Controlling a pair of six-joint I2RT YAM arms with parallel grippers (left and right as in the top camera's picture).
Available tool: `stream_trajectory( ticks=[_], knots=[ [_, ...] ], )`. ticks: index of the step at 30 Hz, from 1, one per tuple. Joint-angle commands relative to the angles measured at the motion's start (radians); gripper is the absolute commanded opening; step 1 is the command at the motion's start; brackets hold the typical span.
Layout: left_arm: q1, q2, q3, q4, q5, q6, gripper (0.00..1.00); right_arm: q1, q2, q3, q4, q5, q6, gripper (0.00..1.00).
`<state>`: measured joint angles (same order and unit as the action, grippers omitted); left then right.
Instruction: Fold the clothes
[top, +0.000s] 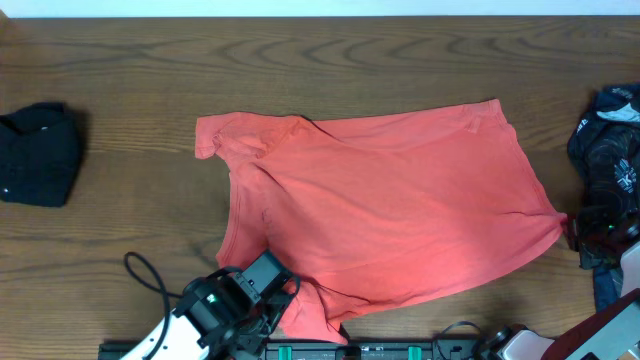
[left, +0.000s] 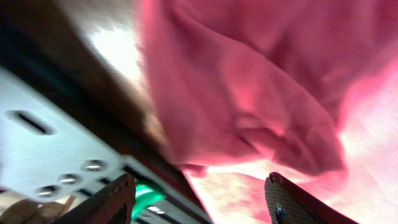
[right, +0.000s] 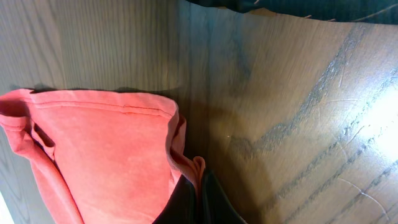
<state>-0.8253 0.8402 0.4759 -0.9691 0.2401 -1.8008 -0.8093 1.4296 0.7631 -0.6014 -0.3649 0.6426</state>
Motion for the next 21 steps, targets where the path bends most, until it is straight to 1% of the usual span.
stream_trajectory(
  ticks=[1, 7, 9, 11, 13, 17, 18, 19, 20, 21],
  knots=[
    [0.005, -0.021, -0.005, -0.032, -0.028, -0.039, 0.68, -0.008, 0.001, 0.015, 0.002, -0.012, -0.012, 0.01],
    [0.005, -0.020, -0.005, -0.029, -0.061, -0.045, 0.69, -0.008, 0.001, 0.015, 0.003, -0.036, -0.023, 0.01],
    [0.005, -0.018, -0.005, -0.033, -0.075, -0.046, 0.71, -0.008, 0.001, 0.015, 0.003, -0.037, -0.029, 0.01],
    [0.005, -0.018, -0.012, -0.044, -0.097, -0.082, 0.73, -0.008, 0.001, 0.015, 0.004, -0.037, -0.030, 0.01],
    [0.005, -0.018, -0.023, -0.038, -0.116, -0.109, 0.73, -0.008, 0.001, 0.015, 0.007, -0.047, -0.030, 0.01],
    [0.013, -0.017, -0.026, -0.035, -0.132, -0.109, 0.72, -0.008, 0.001, 0.015, 0.007, -0.047, -0.031, 0.01],
    [0.018, -0.017, -0.026, -0.036, -0.137, -0.108, 0.68, -0.008, 0.001, 0.015, 0.008, -0.047, -0.031, 0.01],
    [0.022, -0.017, -0.027, -0.036, -0.142, -0.108, 0.60, -0.008, 0.001, 0.015, 0.007, -0.050, -0.030, 0.01],
    [0.025, -0.017, -0.027, -0.036, -0.146, -0.108, 0.55, -0.008, 0.001, 0.015, 0.008, -0.055, -0.030, 0.01],
    [0.031, -0.016, -0.027, -0.036, -0.150, -0.108, 0.52, -0.008, 0.002, 0.015, 0.008, -0.055, -0.031, 0.01]
  ],
)
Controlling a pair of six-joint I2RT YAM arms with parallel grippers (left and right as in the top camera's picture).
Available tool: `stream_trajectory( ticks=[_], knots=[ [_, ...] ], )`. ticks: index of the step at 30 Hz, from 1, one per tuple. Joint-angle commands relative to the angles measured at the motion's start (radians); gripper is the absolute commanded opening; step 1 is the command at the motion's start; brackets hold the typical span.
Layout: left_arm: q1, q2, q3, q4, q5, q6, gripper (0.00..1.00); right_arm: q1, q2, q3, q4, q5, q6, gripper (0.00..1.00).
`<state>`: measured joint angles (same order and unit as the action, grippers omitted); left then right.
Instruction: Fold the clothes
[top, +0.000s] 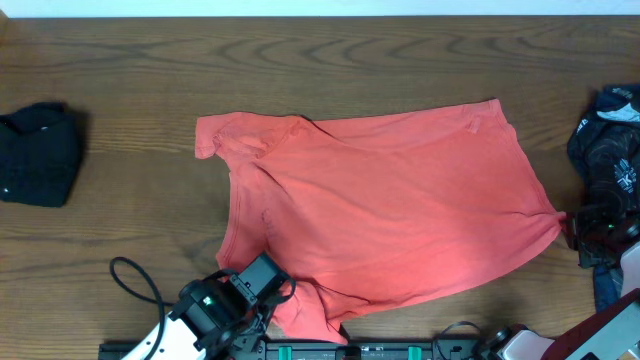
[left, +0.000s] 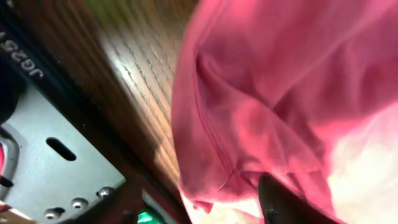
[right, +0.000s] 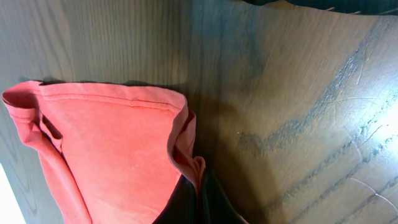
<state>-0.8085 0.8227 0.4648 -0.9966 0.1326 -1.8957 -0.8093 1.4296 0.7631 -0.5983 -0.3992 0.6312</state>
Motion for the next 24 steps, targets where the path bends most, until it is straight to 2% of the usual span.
stream_trajectory(
  ticks=[1, 5, 7, 12, 13, 17, 18, 24],
  knots=[
    [0.020, 0.004, -0.016, -0.008, -0.047, -0.013, 0.52, -0.008, 0.001, 0.015, 0.005, -0.020, -0.019, 0.01],
    [0.035, 0.032, -0.016, 0.012, -0.047, 0.001, 0.53, -0.008, 0.001, 0.015, 0.004, -0.020, -0.019, 0.01],
    [0.035, 0.054, -0.016, 0.042, -0.039, 0.014, 0.58, -0.008, 0.001, 0.015, 0.004, -0.020, -0.019, 0.01],
    [0.035, 0.121, -0.016, 0.099, -0.006, 0.036, 0.58, -0.008, 0.001, 0.015, 0.006, -0.020, -0.019, 0.01],
    [0.035, 0.137, -0.016, 0.112, 0.002, 0.043, 0.54, -0.008, 0.001, 0.015, 0.005, -0.020, -0.019, 0.01],
    [0.035, 0.193, -0.016, 0.153, 0.024, 0.061, 0.11, -0.008, 0.001, 0.015, 0.005, -0.020, -0.019, 0.01],
    [0.035, 0.206, -0.016, 0.165, 0.033, 0.063, 0.06, -0.008, 0.001, 0.015, 0.004, -0.020, -0.019, 0.01],
    [0.035, 0.232, -0.016, 0.238, 0.038, 0.141, 0.06, -0.008, 0.001, 0.015, 0.004, -0.021, -0.019, 0.01]
  ],
)
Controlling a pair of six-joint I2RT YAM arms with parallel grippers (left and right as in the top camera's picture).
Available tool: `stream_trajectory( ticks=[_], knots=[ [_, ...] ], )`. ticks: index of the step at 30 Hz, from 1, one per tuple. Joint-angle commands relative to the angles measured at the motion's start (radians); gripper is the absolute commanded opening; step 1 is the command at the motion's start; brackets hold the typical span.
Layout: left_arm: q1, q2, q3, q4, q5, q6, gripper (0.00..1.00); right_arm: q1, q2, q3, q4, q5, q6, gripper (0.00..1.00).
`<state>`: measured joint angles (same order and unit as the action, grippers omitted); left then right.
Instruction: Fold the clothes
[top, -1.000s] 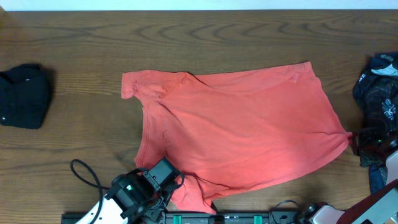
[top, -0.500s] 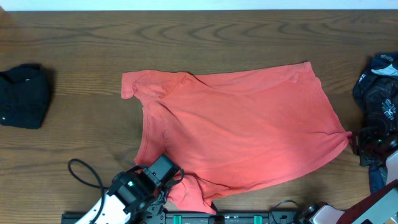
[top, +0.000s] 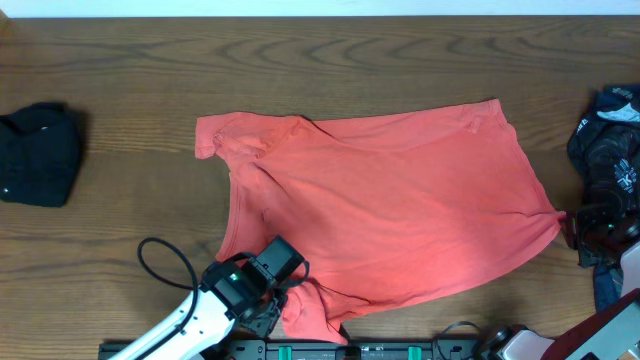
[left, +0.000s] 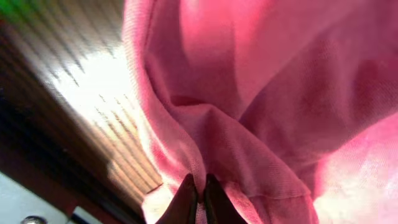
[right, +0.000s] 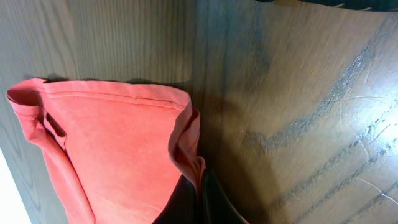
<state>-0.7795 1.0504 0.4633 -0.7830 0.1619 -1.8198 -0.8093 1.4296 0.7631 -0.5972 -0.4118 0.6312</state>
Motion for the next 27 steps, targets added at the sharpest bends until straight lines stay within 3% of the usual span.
stream_trajectory(
  ticks=[1, 8, 15, 21, 27],
  knots=[
    [0.006, 0.002, -0.012, 0.048, 0.006, 0.092, 0.06, -0.008, 0.001, 0.015, 0.003, -0.008, -0.019, 0.01],
    [0.006, -0.040, 0.080, 0.050, -0.061, 0.254, 0.06, -0.008, 0.001, 0.015, 0.003, -0.012, -0.019, 0.01],
    [0.006, -0.092, 0.197, -0.127, -0.167, 0.307, 0.06, -0.008, 0.001, 0.015, 0.002, -0.011, -0.019, 0.01],
    [0.006, -0.153, 0.210, -0.206, -0.201, 0.313, 0.06, -0.008, 0.001, 0.015, -0.024, -0.003, -0.019, 0.01],
    [0.008, -0.229, 0.213, -0.271, -0.343, 0.323, 0.06, -0.008, 0.001, 0.015, -0.047, -0.003, -0.037, 0.01]
  ],
)
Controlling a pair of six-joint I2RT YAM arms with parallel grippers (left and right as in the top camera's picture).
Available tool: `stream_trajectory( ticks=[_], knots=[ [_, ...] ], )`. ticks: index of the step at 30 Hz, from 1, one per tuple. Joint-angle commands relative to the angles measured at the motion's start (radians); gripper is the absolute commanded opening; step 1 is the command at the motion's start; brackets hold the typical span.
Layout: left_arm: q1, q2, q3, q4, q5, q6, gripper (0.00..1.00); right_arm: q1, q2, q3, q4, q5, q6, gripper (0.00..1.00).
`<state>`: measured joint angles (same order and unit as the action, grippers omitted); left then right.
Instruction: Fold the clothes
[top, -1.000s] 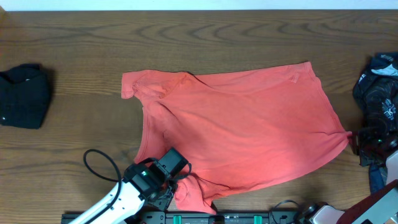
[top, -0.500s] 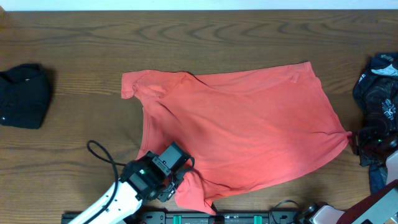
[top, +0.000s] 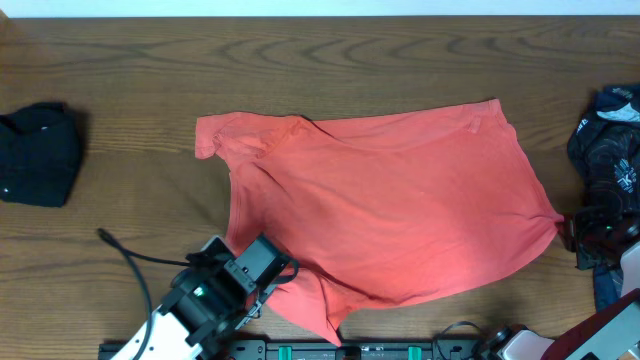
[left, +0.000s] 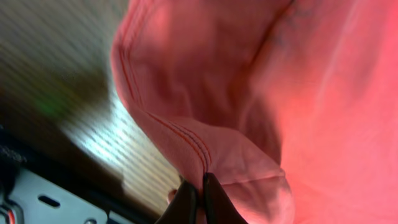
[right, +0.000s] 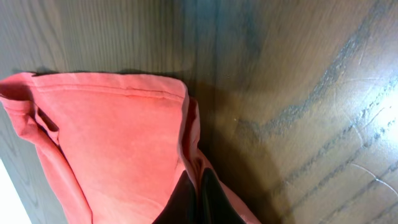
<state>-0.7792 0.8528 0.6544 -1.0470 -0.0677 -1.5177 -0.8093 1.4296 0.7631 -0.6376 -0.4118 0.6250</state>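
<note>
A coral-red T-shirt (top: 380, 210) lies spread across the middle of the wooden table (top: 120, 100), a sleeve at its upper left. My left gripper (top: 278, 280) is shut on the shirt's near-left hem; in the left wrist view the fingers (left: 200, 198) pinch a stitched fold of the red cloth (left: 205, 112). At the shirt's right corner my right gripper (top: 566, 226) is shut on the cloth. The right wrist view shows its dark fingers (right: 198, 198) clamping the hemmed corner (right: 118, 137).
A black garment (top: 38, 152) sits bundled at the left edge. A dark patterned garment (top: 610, 135) is heaped at the right edge, behind my right arm. The metal mounting rail (top: 400, 350) runs along the table's near edge.
My left gripper, still pinching the near-left hem, has moved a little left and back; the bunched lower-left flap is now drawn out flatter. The right gripper keeps its hold in place.
My left gripper was open over the crumpled near-left corner of the shirt, then closing around a fold, then shut on it. Now it has pulled that hem outward. My right gripper stayed shut on the shirt's right corner throughout.
</note>
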Motion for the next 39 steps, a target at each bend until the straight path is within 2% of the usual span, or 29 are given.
stream_trajectory(
  ticks=[1, 12, 18, 32, 39],
  knots=[
    [0.011, -0.040, 0.024, -0.007, -0.127, 0.022, 0.06, -0.008, 0.001, 0.015, -0.010, -0.002, -0.039, 0.01],
    [0.116, -0.052, 0.160, -0.005, -0.249, 0.178, 0.06, -0.005, 0.001, 0.016, -0.058, 0.048, -0.067, 0.01],
    [0.204, -0.050, 0.212, 0.017, -0.265, 0.267, 0.06, 0.066, 0.001, 0.042, -0.098, 0.069, -0.111, 0.01],
    [0.237, -0.046, 0.213, 0.040, -0.218, 0.313, 0.06, 0.233, 0.001, 0.265, -0.264, 0.253, -0.148, 0.01],
    [0.319, 0.039, 0.213, 0.071, -0.167, 0.313, 0.06, 0.289, 0.001, 0.330, -0.325, 0.343, -0.148, 0.01]
  ],
)
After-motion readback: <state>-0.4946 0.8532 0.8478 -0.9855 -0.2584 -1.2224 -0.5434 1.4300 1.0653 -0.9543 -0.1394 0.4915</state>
